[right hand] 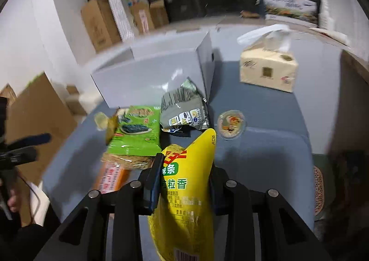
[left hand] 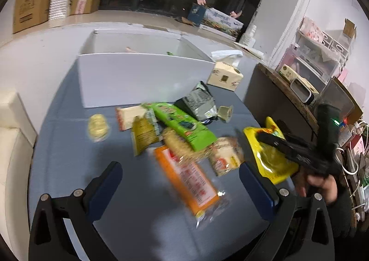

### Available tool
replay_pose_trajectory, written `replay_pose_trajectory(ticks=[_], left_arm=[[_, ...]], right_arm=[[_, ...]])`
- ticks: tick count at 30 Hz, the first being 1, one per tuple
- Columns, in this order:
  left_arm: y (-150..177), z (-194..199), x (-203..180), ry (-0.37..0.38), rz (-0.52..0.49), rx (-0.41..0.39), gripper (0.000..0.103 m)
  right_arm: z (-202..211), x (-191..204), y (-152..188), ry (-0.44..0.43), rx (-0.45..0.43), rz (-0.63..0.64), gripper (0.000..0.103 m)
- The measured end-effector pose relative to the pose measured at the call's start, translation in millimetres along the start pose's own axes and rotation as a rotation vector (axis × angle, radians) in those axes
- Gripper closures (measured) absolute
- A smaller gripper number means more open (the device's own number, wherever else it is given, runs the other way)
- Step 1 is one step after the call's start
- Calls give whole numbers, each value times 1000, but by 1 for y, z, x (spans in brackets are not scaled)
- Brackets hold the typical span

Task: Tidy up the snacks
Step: 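Box the long green packet with left tool while right tool boxes yellow bag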

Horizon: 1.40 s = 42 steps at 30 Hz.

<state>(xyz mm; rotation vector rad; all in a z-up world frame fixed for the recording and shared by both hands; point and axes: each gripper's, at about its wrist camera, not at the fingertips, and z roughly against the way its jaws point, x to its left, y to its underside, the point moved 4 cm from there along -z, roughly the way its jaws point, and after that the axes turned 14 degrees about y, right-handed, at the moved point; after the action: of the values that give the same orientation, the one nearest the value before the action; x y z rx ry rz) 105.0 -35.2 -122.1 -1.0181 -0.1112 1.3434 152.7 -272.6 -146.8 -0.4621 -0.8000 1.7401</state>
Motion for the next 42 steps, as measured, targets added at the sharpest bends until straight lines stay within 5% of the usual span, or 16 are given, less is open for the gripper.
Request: replay_pose_trajectory(ticks=[6,14,15,16,18,21,23,25,27,42], left_arm=[[-36,-68,-10,-60,18,62,0],[-49,-159,6,-334,71,180,0],[-46,-168,10,-364,69,199,3],[-42,-175,13,-385,61,217,17],[-37,-176,16,-406,37,206,31],[-39,-159,12,-332,22,177,52],[-40,-136,9,-269,16,136,56],[-40,-111,6,-230,-13,95,79],[-39,-85,3,-184,-22,57,85],[-29,29,7,-61,-35,-143,88]], right_arm=[[26,-24,7,-3,-41,-145,67],[39,-31,14,14,-65,-181,67],[39,-30,13,12,-67,-180,67],[39,-31,14,11,-69,-182,67],[41,-30,15,6,-74,-179,67],[44,-29,15,8,-80,-172,67],[45,-28,16,4,-80,-172,67],[46,-25,15,3,-83,-168,67],[45,-20,14,1,-82,-154,67],[45,31,-11,-66,-109,-80,67]])
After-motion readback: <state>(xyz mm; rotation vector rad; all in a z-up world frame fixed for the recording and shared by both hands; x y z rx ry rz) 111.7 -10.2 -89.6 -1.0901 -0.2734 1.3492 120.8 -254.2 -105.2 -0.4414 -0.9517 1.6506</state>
